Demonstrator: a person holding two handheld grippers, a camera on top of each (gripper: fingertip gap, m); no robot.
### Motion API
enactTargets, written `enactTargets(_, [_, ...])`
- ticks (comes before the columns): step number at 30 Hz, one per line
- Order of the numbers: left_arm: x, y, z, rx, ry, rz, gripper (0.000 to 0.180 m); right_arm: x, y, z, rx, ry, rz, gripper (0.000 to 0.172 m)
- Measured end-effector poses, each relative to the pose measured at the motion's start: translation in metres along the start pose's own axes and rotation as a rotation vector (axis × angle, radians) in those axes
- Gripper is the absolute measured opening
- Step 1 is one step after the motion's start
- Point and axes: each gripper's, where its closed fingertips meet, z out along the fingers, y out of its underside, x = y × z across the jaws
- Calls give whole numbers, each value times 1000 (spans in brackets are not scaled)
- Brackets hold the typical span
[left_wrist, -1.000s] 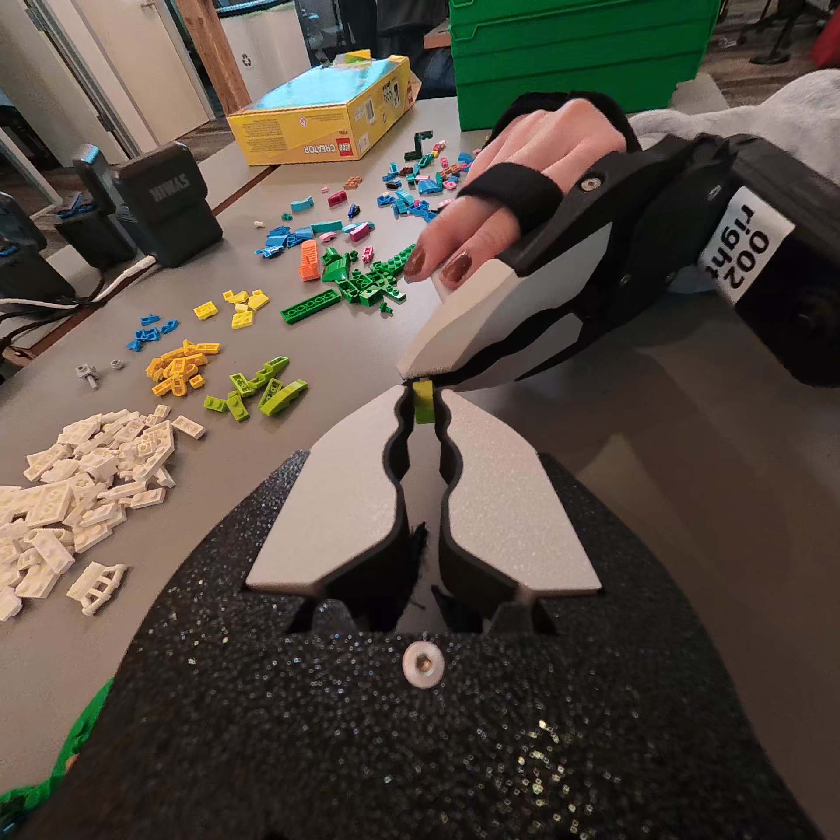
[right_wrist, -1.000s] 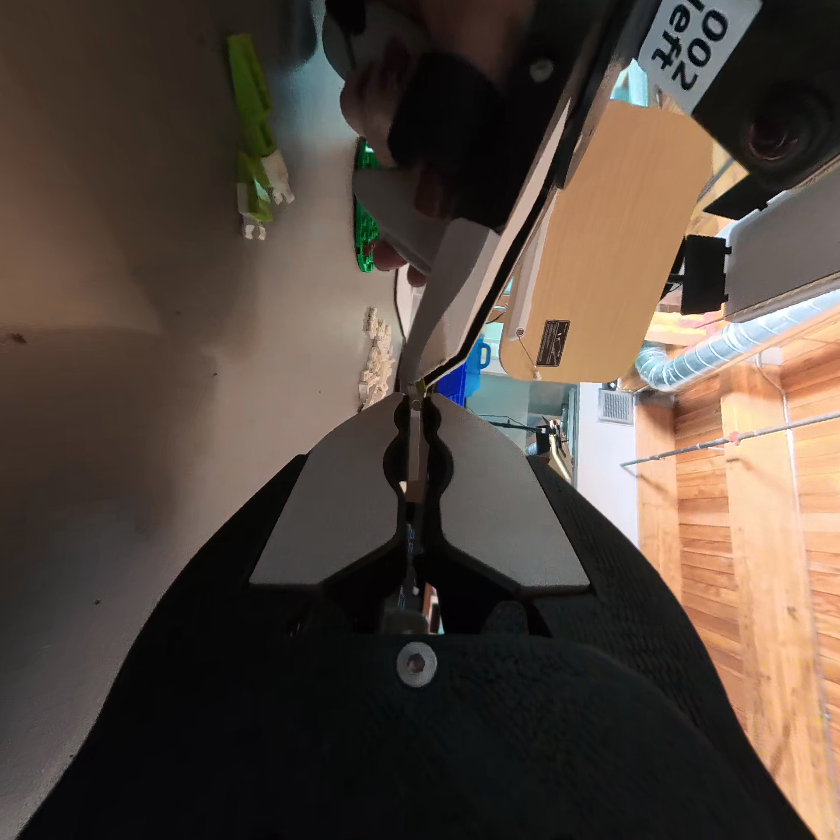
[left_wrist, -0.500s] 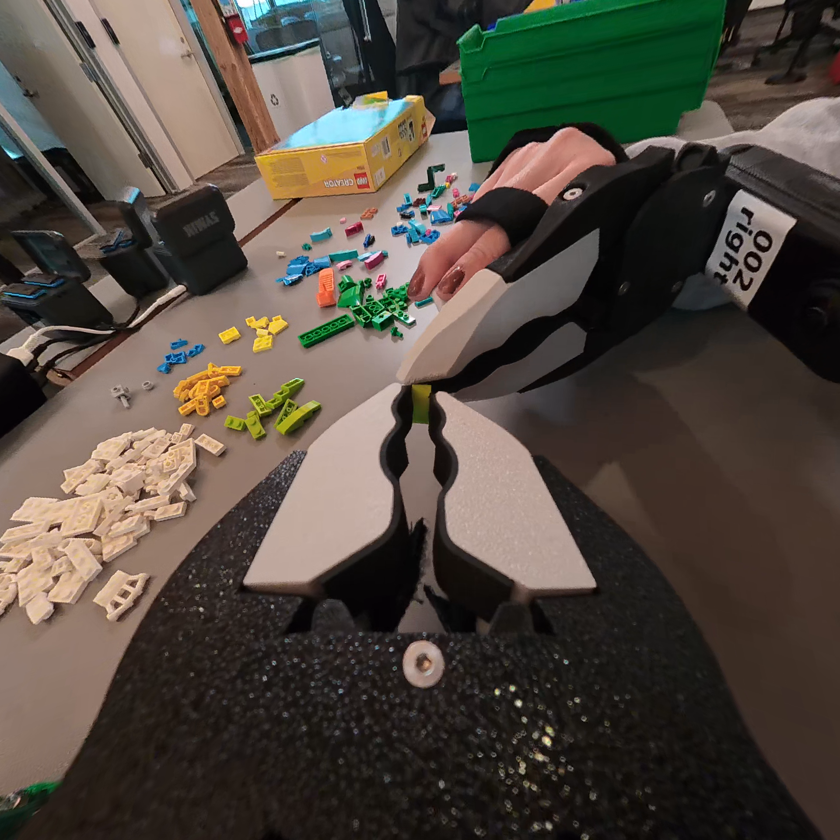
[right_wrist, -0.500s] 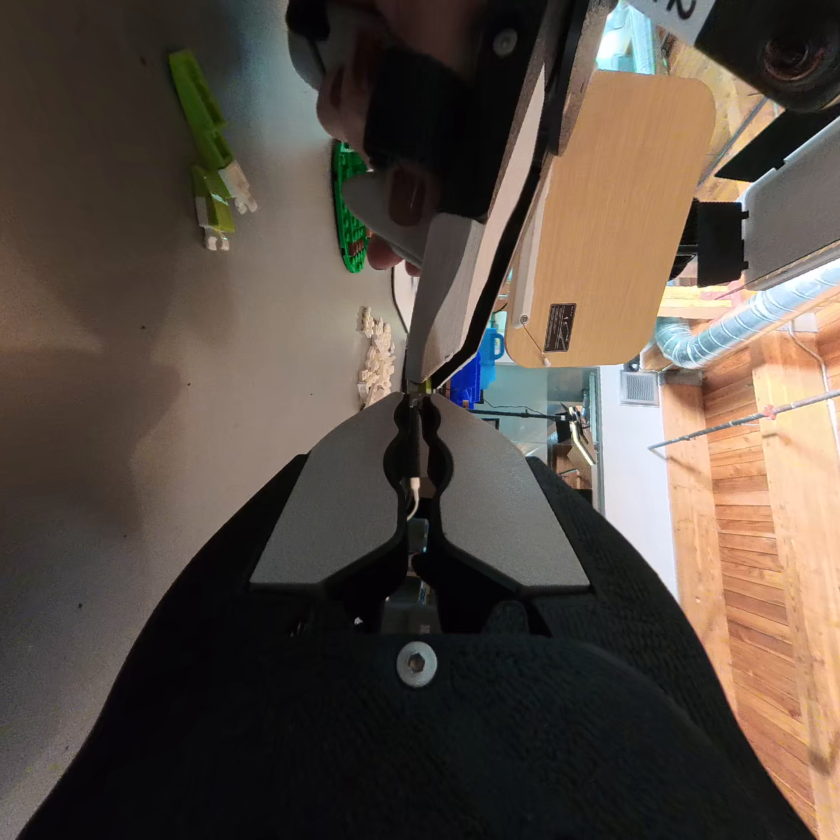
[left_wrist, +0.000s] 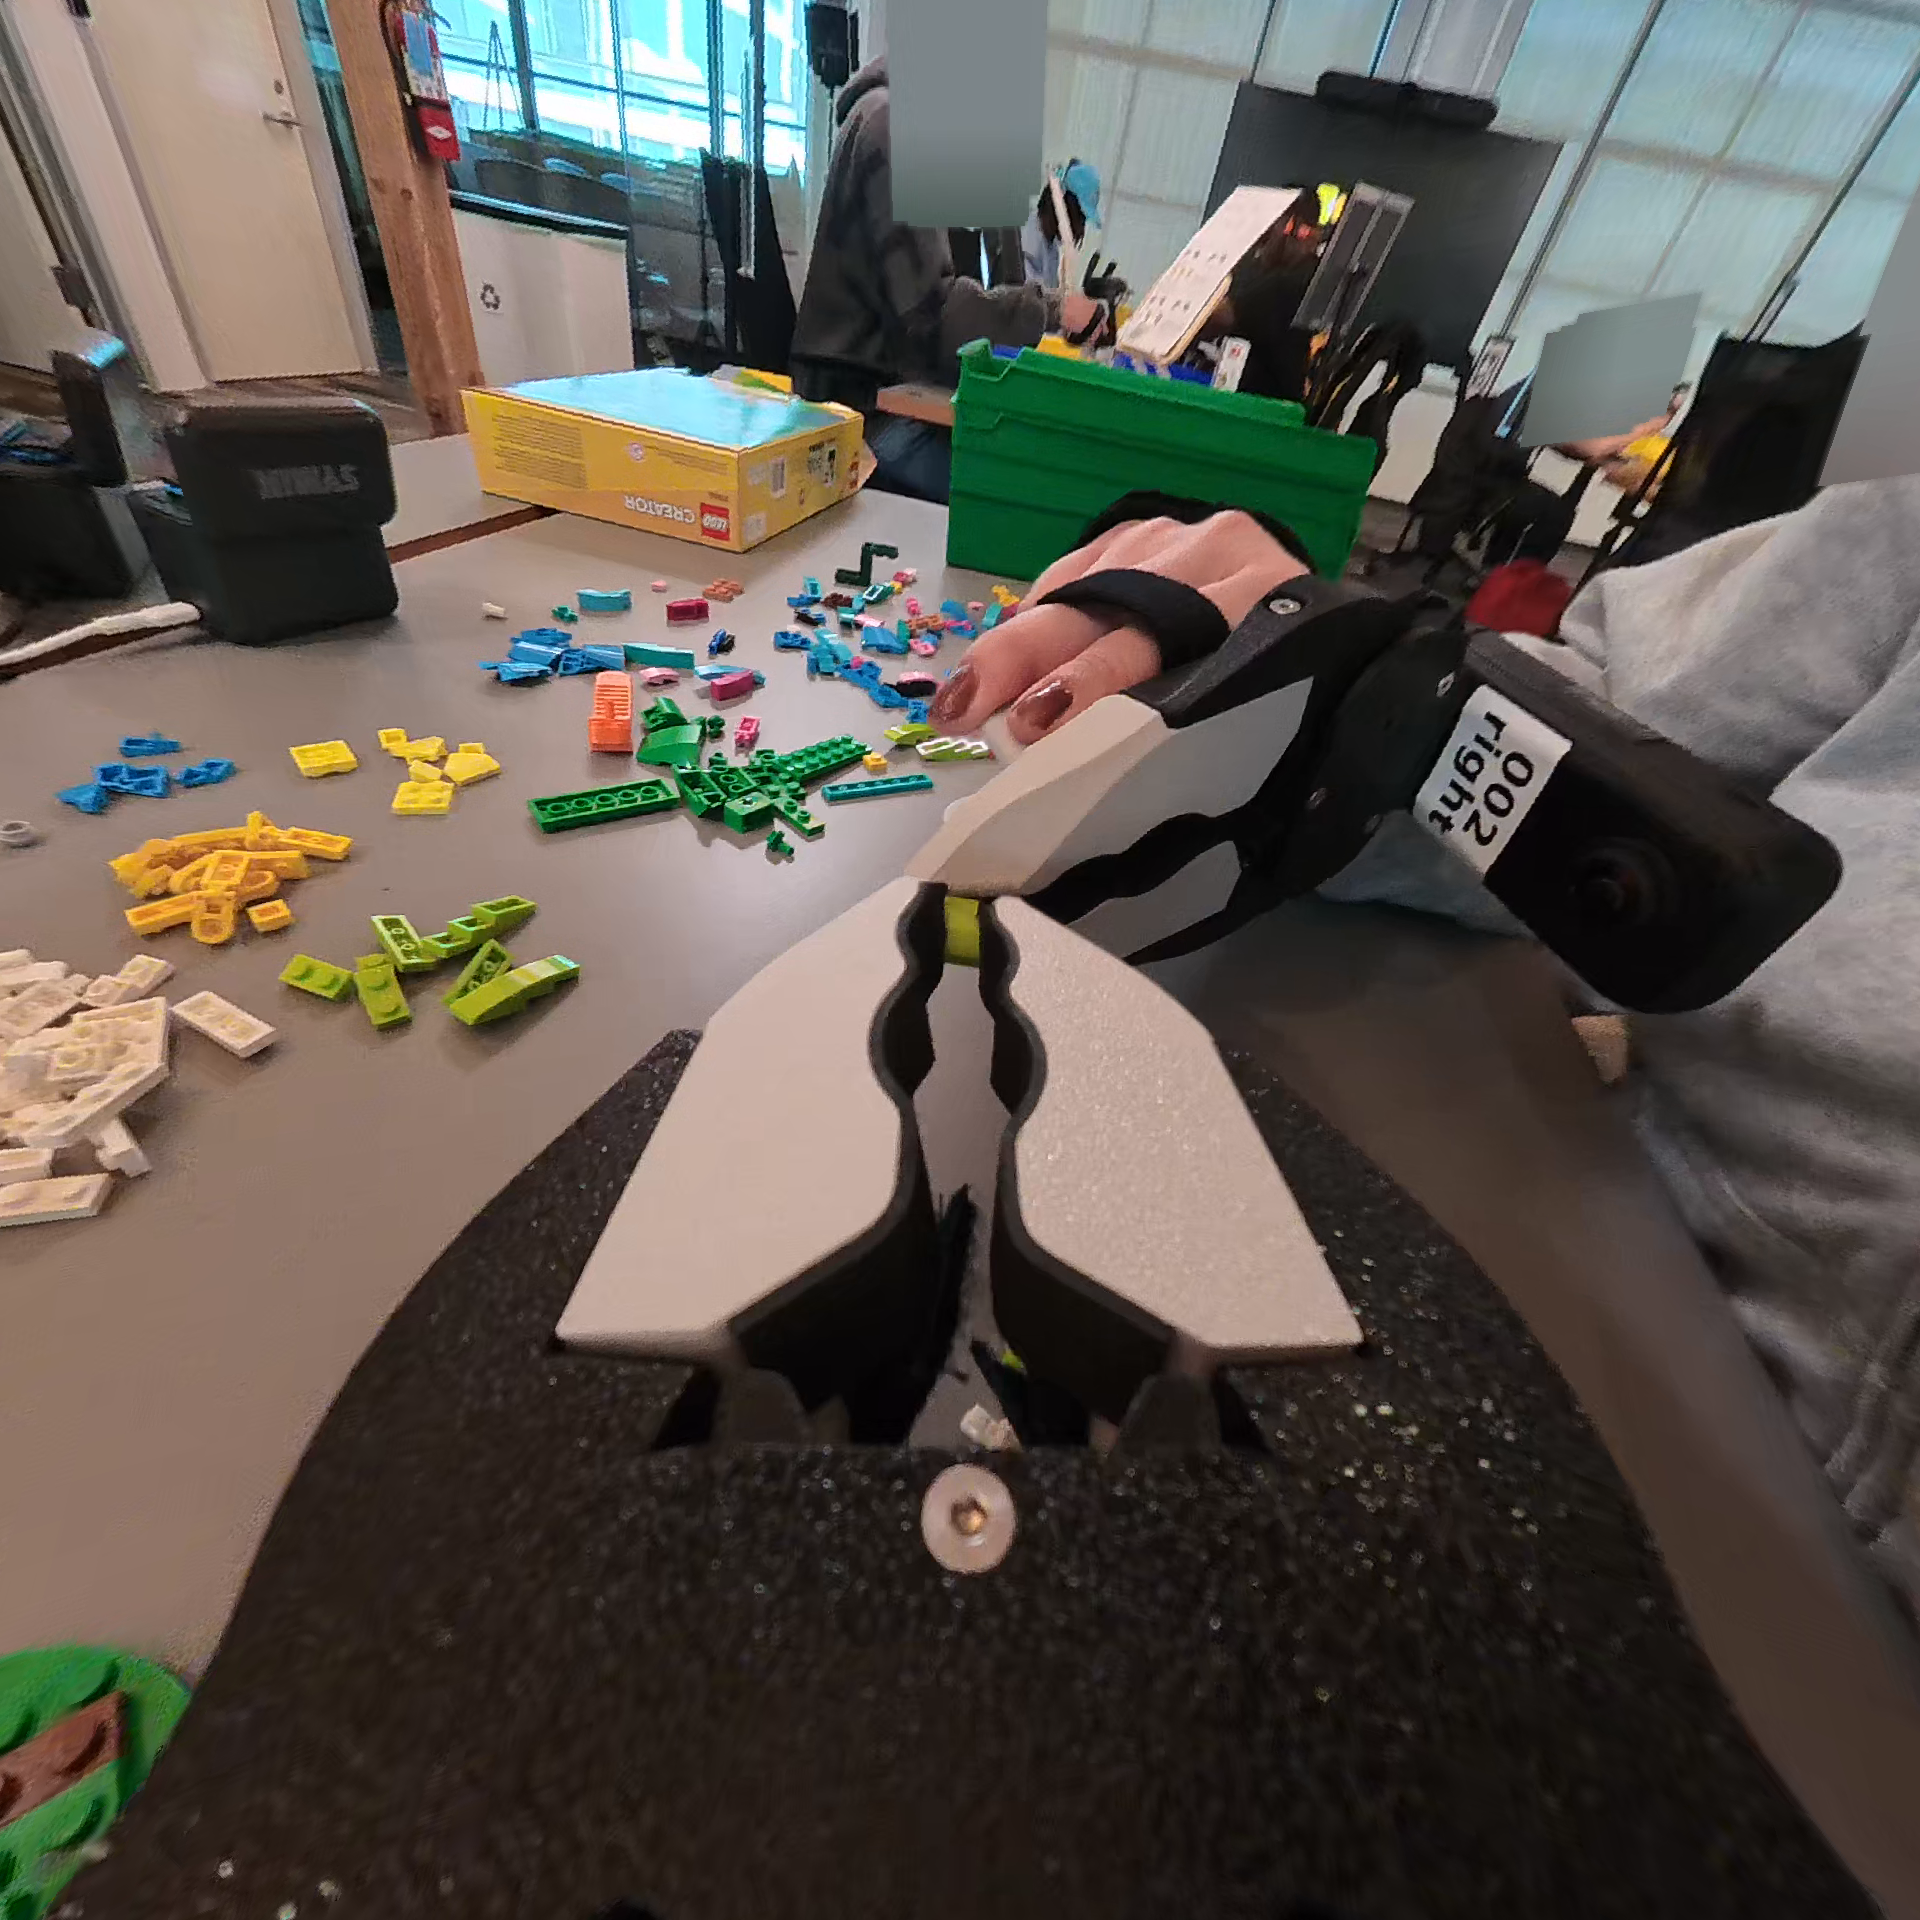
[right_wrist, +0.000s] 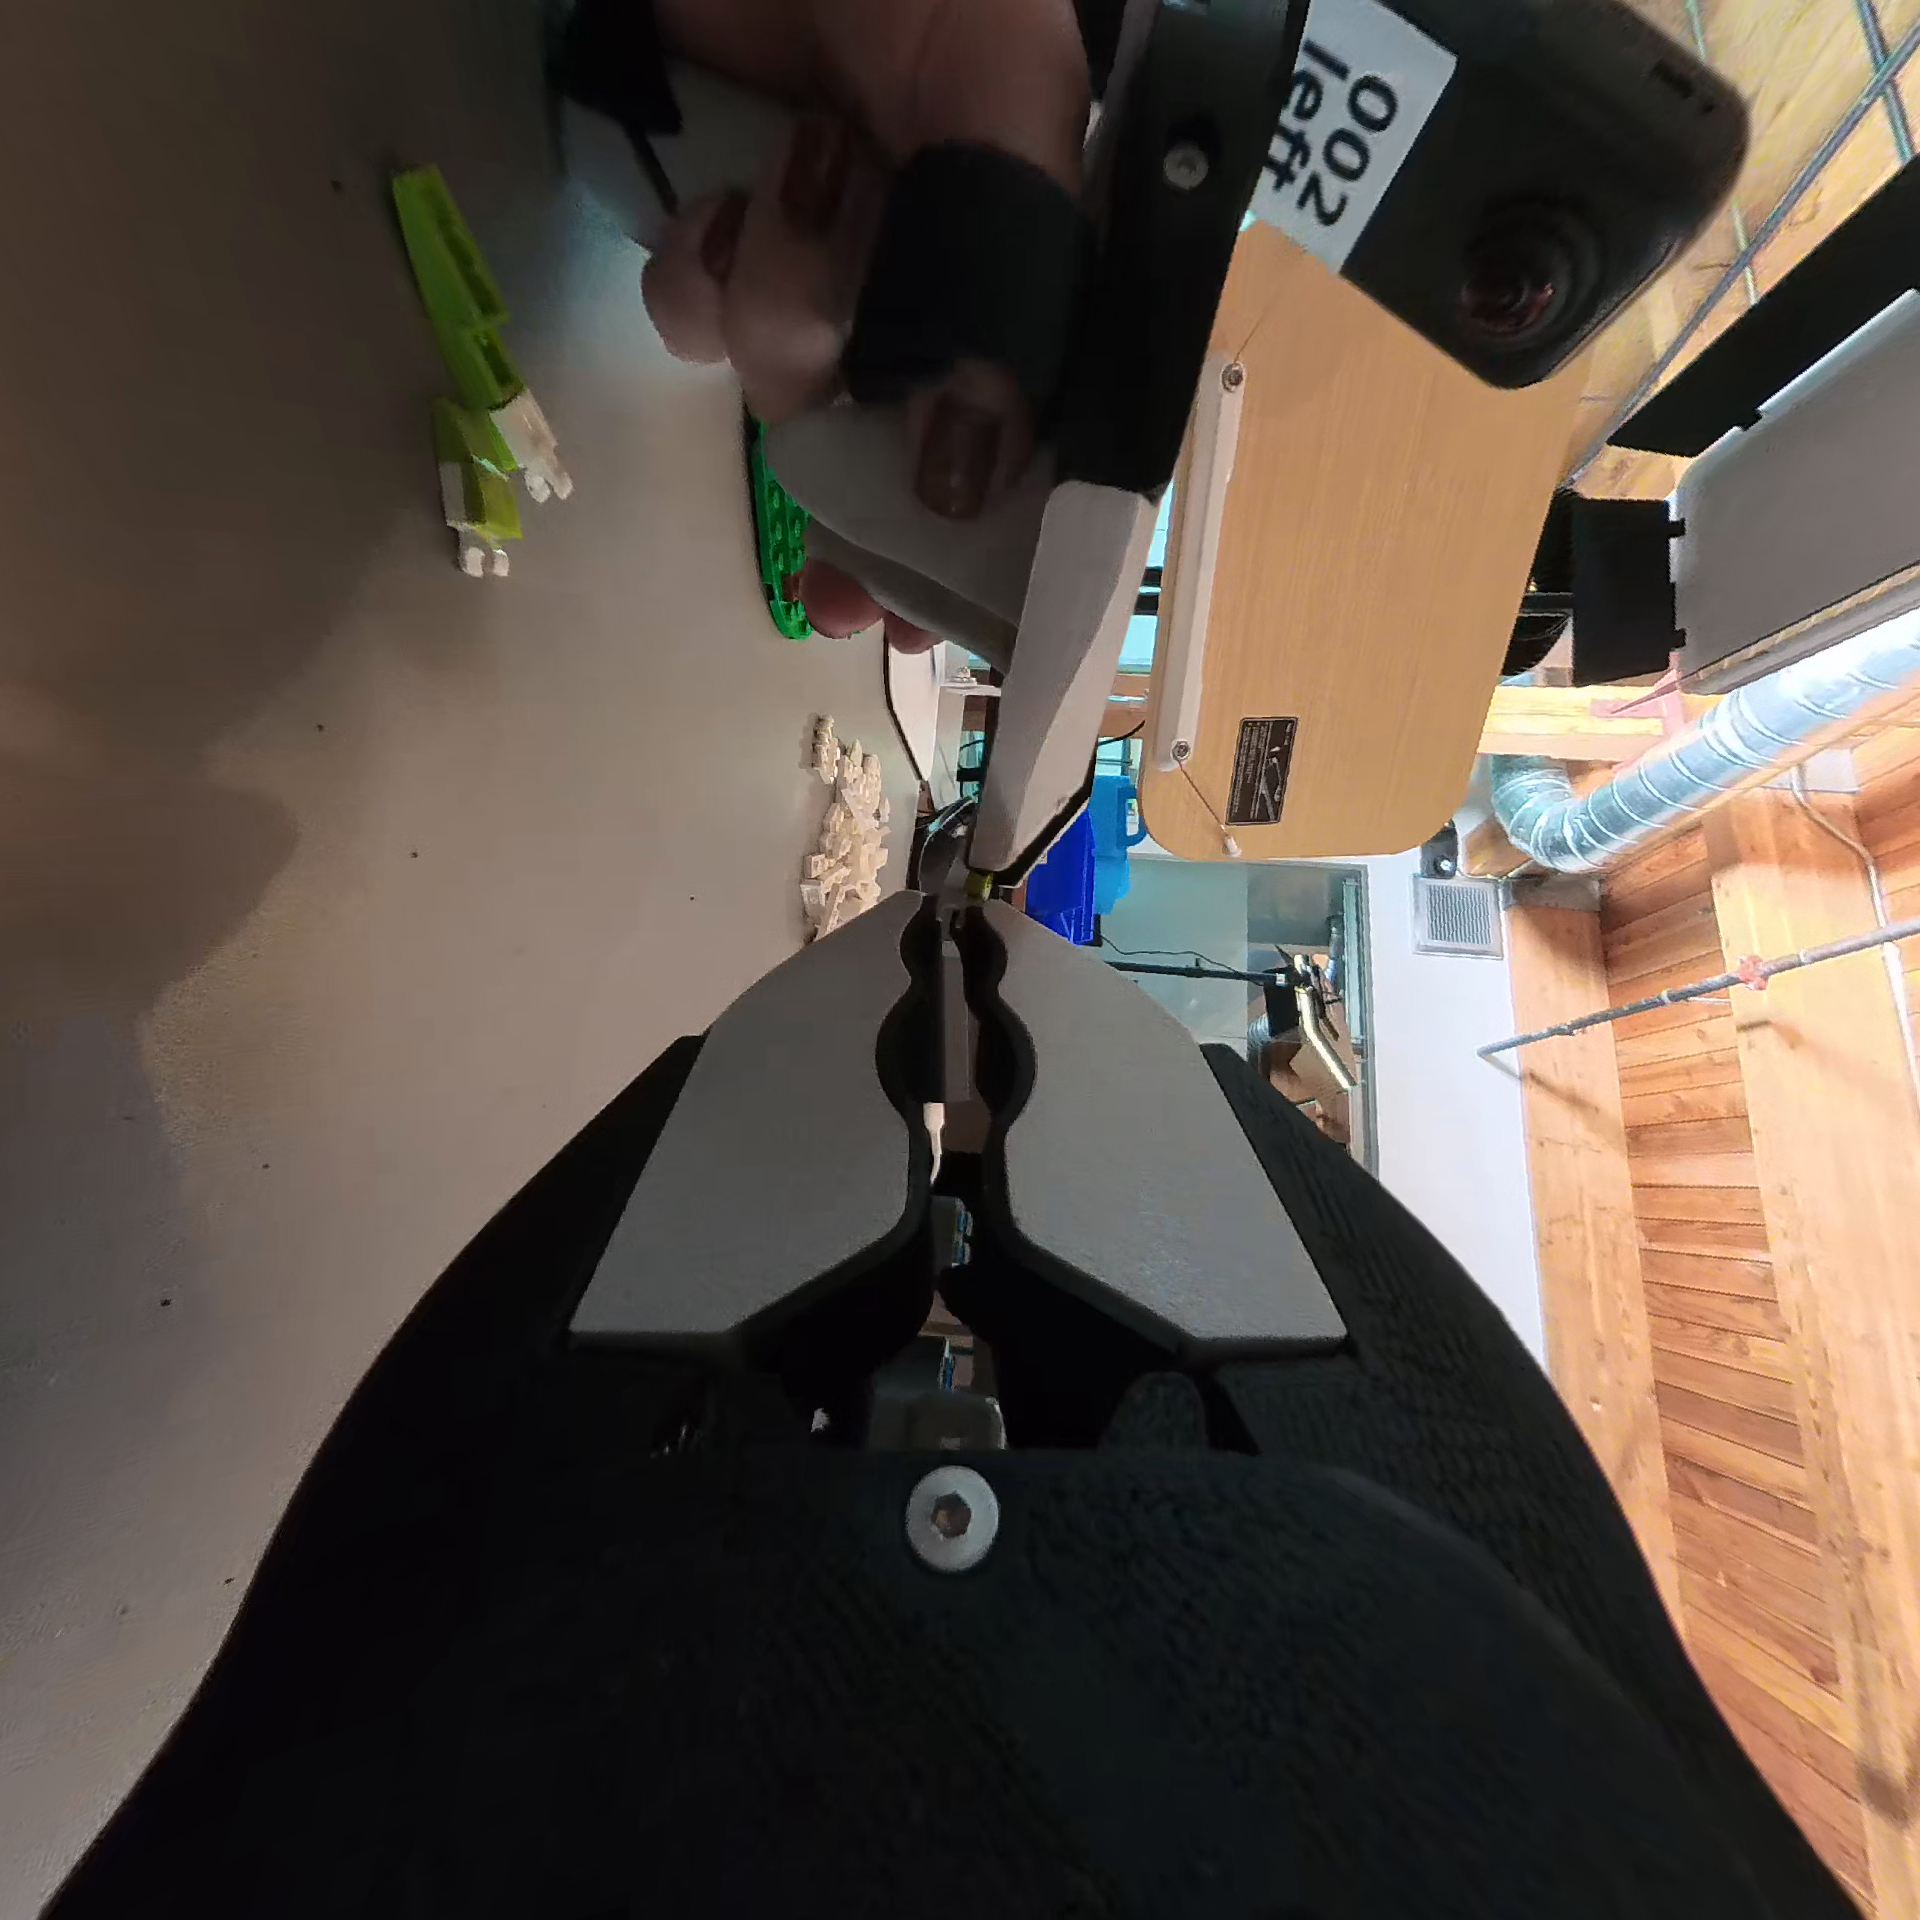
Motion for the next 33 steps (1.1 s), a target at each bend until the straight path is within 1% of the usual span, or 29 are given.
enactTargets(3, [1, -1, 0, 14, 16, -22, 6, 1, 0, -1, -3, 3, -6, 3])
enactTargets(4, [4, -3, -1, 24, 37, -19, 0, -2, 0, -1, -9, -19, -15, 3])
enactTargets(5, [10, -23, -6, 142, 74, -66, 0, -22, 7, 0, -43, -125, -58, 3])
enactTargets(6, [10, -39, -14, 211, 99, -108, 0, -43, 14, 2, -67, -190, -124, 4])
enactTargets(7, [4, -46, -23, 230, 50, -78, 0, -49, 14, 3, -63, -179, -180, 4])
enactTargets(8, [-4, -45, -29, 208, -21, -14, 0, -43, 9, 3, -40, -150, -131, 4])
enactTargets(9, [-10, -45, -34, 191, -78, 32, 0, -29, 5, 3, -24, -111, -30, 4])
enactTargets(10, [-15, -44, -36, 172, -121, 58, 0, -17, 5, 3, -25, -70, 30, 4])
enactTargets(12, [-22, -34, -32, 89, -184, 102, 1, -10, 10, 4, -56, -33, 75, 3])
enactTargets(13, [-24, -26, -28, 36, -210, 133, 5, -12, 12, 4, -66, -22, 52, 4])
enactTargets(14, [-23, -17, -22, -24, -222, 169, 16, -14, 14, 4, -77, -12, 14, 4])
enactTargets(16, [-19, 1, -11, -147, -229, 245, 23, -15, 12, 4, -69, 6, -49, 4])
enactTargets(18, [-13, 13, -3, -210, -216, 313, 29, -11, 12, 3, -70, 37, -88, 4])
enactTargets(20, [-10, 19, 1, -231, -219, 353, 20, -9, 13, 1, -69, 58, -123, 3])
enactTargets(22, [-11, 20, 2, -235, -236, 371, 15, -10, 14, 0, -65, 62, -157, 4])
enactTargets(26, [-10, 21, 3, -239, -232, 377, 13, -14, 8, 0, -44, 58, -195, 4])
enactTargets(28, [-9, 23, 3, -250, -241, 409, 8, -15, 5, 0, -36, 52, -197, 4])
enactTargets(29, [-9, 23, 3, -261, -244, 429, 7, -16, 5, 0, -38, 51, -191, 4])
enactTargets(31, [-9, 21, 2, -275, -243, 414, 7, -14, 6, 1, -54, 59, -142, 3])
enactTargets(33, [-9, 14, -1, -253, -252, 412, 7, -9, 6, 2, -70, 72, -82, 4])
